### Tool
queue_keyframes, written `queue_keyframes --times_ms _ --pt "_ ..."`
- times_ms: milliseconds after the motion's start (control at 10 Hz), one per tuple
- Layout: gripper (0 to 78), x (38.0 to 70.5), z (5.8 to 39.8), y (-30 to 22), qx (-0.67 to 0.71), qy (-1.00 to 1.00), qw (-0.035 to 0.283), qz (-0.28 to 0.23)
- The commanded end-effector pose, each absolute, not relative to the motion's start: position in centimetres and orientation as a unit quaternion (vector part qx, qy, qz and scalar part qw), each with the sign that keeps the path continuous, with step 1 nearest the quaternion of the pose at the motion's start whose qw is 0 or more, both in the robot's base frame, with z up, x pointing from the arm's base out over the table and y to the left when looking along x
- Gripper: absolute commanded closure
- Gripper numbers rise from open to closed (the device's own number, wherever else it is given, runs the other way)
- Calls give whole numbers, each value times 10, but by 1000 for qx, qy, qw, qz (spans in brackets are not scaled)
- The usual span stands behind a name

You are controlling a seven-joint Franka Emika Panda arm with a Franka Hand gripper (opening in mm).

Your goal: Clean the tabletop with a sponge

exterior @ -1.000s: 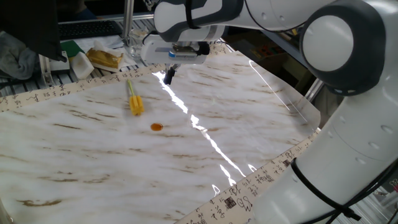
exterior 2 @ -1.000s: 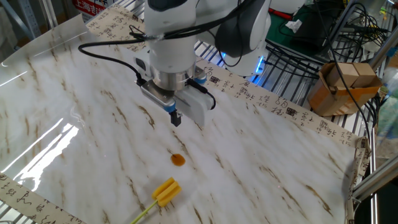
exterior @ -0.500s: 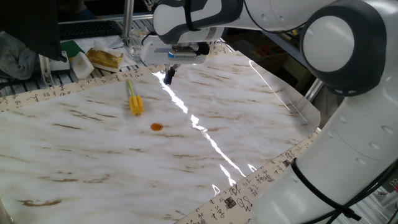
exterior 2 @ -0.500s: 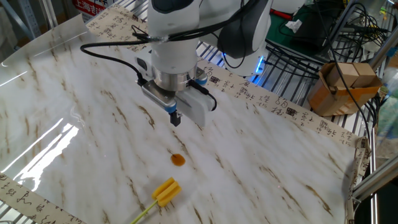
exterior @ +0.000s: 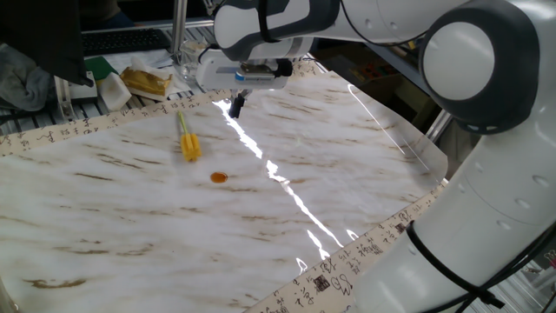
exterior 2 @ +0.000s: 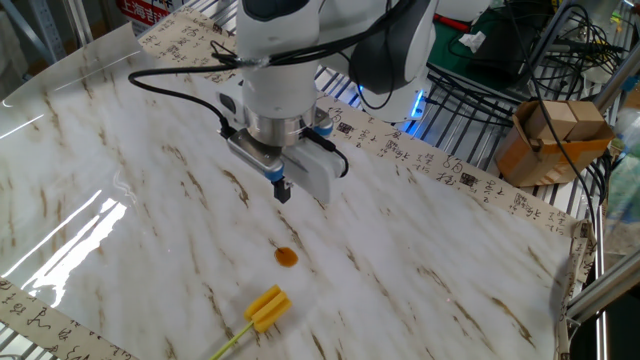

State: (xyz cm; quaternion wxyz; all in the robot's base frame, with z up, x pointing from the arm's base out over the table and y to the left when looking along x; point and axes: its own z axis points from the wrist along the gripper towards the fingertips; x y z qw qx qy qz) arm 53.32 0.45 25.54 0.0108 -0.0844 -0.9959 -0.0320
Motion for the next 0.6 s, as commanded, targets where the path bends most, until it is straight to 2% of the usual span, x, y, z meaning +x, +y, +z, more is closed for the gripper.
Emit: queue_keyframes --times_ms 100,300,600 --pt "776 534 257 4 -102 -994 3 -43" --pt "776 534 257 4 -121 -992 3 -41" --pt "776 534 257 4 -142 -989 22 -45"
